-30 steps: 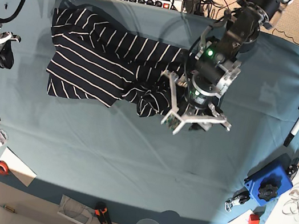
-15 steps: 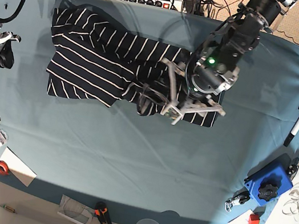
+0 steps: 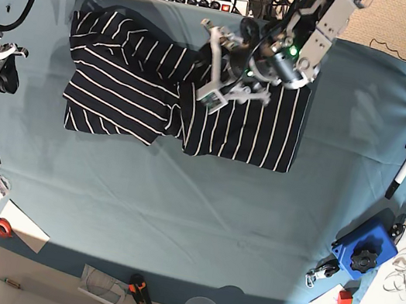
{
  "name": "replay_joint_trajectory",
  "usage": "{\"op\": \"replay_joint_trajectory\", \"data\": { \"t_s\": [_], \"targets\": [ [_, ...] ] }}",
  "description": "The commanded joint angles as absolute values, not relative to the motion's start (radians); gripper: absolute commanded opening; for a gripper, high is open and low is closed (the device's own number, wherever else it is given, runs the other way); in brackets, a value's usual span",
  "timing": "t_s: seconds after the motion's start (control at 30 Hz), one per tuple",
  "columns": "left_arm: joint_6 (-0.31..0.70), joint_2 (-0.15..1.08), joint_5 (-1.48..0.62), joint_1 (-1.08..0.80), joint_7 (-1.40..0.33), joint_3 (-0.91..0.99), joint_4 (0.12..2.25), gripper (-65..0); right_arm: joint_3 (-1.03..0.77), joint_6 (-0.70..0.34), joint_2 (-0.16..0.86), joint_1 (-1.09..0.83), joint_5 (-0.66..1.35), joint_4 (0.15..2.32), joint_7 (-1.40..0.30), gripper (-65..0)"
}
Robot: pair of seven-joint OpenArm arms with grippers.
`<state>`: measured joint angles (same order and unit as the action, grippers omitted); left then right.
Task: Layout the t-shirt on the table in an organized manner, then fold the t-shirt properly
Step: 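Press the folded end down with the left gripper and release, then grasp the shirt end with the right gripper and fold it over the stack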
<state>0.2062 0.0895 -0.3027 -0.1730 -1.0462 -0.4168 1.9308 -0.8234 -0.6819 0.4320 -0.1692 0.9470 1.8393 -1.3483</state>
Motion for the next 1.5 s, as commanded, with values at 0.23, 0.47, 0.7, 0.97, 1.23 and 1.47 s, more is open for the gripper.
{"op": "replay_joint_trajectory", "data": {
  "t_s": [0.23, 0.47, 0.7, 0.97, 1.23, 1.47],
  "targets": [
    [0.207, 0.081, -0.250, -0.163, -1.022, -0.416, 2.238, -34.6, -0.832, -0.686, 0.466, -0.156, 1.000, 1.852, -1.319, -51.2],
    [0.175, 0.081, -0.186, -0.205, -1.003, -0.416, 2.271, -34.6, -0.832, -0.686, 0.465, -0.149, 1.013, 1.852, -1.290, -51.2],
    [0.175, 0.081, -0.186, -0.205, -1.001, -0.416, 2.271, -34.5, -0.832, -0.683, 0.465, -0.139, 0.916, 1.853, -1.349, -32.5],
    [0.176, 0.081, -0.186, -0.205, -0.994, -0.416, 2.270, -34.5, -0.817, -0.564, 0.420, -0.168, 0.988, 1.801, -1.368, -28.7],
    [0.177, 0.081, -0.186, -0.205, -0.995, -0.416, 2.270, -34.5, -0.601, -0.656, 0.413, -0.105, 1.203, 1.308, -1.390, -28.7],
    [0.177, 0.081, -0.186, -0.208, -0.994, -0.416, 2.269, -34.5, -0.524, -0.698, 0.413, -0.078, 1.484, 1.225, -1.396, -28.7]
  ]
}}
